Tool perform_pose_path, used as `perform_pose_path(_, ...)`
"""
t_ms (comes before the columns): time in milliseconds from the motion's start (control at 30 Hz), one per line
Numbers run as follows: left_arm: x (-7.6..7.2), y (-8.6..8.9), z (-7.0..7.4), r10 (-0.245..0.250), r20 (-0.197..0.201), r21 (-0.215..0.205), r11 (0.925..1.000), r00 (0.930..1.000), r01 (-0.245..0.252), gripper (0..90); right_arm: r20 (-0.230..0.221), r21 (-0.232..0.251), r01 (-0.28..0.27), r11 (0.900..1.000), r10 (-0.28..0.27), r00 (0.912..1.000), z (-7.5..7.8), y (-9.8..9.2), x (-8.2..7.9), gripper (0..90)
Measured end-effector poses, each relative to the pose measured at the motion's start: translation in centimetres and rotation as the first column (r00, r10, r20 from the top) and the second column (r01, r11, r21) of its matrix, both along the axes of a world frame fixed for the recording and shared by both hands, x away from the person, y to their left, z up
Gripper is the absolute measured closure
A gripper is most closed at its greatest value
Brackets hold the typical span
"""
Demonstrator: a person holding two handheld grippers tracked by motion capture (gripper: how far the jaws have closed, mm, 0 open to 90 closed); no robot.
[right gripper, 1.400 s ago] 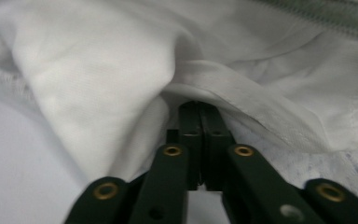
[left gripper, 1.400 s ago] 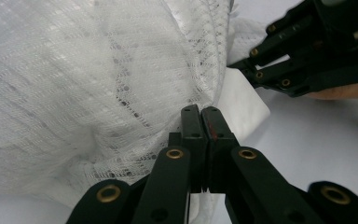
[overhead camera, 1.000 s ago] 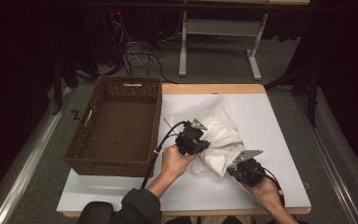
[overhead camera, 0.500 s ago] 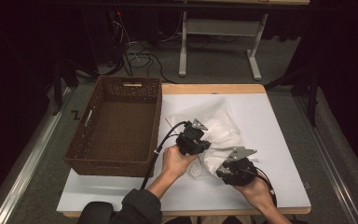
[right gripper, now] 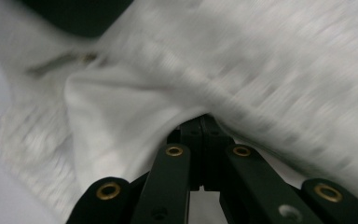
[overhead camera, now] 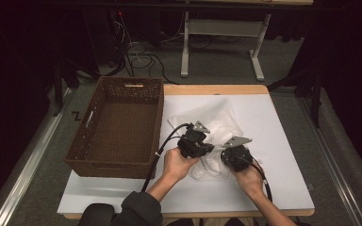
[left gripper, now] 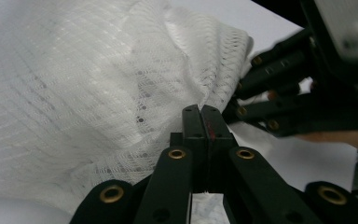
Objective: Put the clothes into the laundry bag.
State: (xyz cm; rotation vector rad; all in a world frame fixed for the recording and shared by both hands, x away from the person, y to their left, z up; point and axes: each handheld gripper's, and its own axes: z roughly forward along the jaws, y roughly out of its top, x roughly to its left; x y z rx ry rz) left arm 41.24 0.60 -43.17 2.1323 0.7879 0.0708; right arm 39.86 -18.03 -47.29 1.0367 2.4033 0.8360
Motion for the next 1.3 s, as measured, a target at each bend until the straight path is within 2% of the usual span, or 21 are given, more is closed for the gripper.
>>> perform_pose_path(100,-0.4,0.0,0.4,-0.023,0.003,-0.013,0.9997,0.9997,0.023,89.7,0.02,0.009,0.031,0.999,-0.031,0.9993,0.6,0.0,1.1,90.0)
perform_pose_path(200,-0.7,-0.1,1.0,-0.046,0.015,-0.026,0.9986,0.9988,0.047,89.8,0.026,-0.008,0.077,0.997,-0.076,0.9968,0.1,0.1,2.3,90.0)
perform_pose_path(300,-0.8,0.0,1.3,-0.053,0.017,-0.021,0.9984,0.9984,0.053,89.8,0.009,-0.038,0.107,0.994,-0.107,0.9942,-0.8,0.0,3.2,90.0)
perform_pose_path(433,-0.6,0.0,0.8,-0.036,0.0,0.002,0.9994,0.9994,0.036,89.7,0.01,-0.027,0.107,0.994,-0.107,0.9942,-0.9,0.0,3.4,90.0)
perform_pose_path(533,-0.3,0.0,0.4,-0.015,0.0,0.028,0.9995,0.9999,0.015,88.9,-0.019,-0.01,0.074,0.997,-0.074,0.9971,-0.5,-0.3,2.8,77.2)
perform_pose_path(600,-0.1,0.1,0.0,0.003,0.003,0.039,0.9993,1.0,-0.003,87.8,-0.024,-0.024,0.046,0.999,-0.047,0.9986,0.1,-0.7,2.0,71.6)
perform_pose_path(800,-0.1,0.0,-0.8,0.036,0.016,0.071,0.9967,0.9992,-0.037,82.0,-0.027,-0.021,0.02,1.0,-0.021,0.9994,1.6,-3.3,-0.6,67.5)
perform_pose_path(867,-0.4,0.0,-0.8,0.041,0.031,0.088,0.9952,0.9987,-0.043,77.8,-0.028,-0.011,0.028,1.0,-0.029,0.9992,2.0,-4.3,-1.2,67.0)
perform_pose_path(933,-1.0,-0.1,-0.6,0.044,0.069,0.123,0.991,0.9967,-0.052,72.3,-0.024,-0.008,0.032,0.999,-0.032,0.9992,2.2,-5.5,-1.7,67.0)
perform_pose_path(1033,-2.1,-0.2,-0.2,0.057,0.116,0.167,0.9831,0.9916,-0.076,63.9,-0.039,-0.016,0.043,0.999,-0.044,0.9983,1.9,-6.8,-2.4,67.5)
perform_pose_path(1167,-3.8,-0.5,-0.2,0.045,0.132,0.195,0.9782,0.9902,-0.07,59.0,-0.075,-0.036,0.056,0.998,-0.059,0.9954,0.8,-8.0,-2.8,68.2)
perform_pose_path(1300,-5.3,-1.6,-1.3,0.015,0.097,0.205,0.9782,0.9952,-0.035,56.8,-0.113,-0.019,0.068,0.997,-0.07,0.9911,-0.4,-8.4,-2.9,64.6)
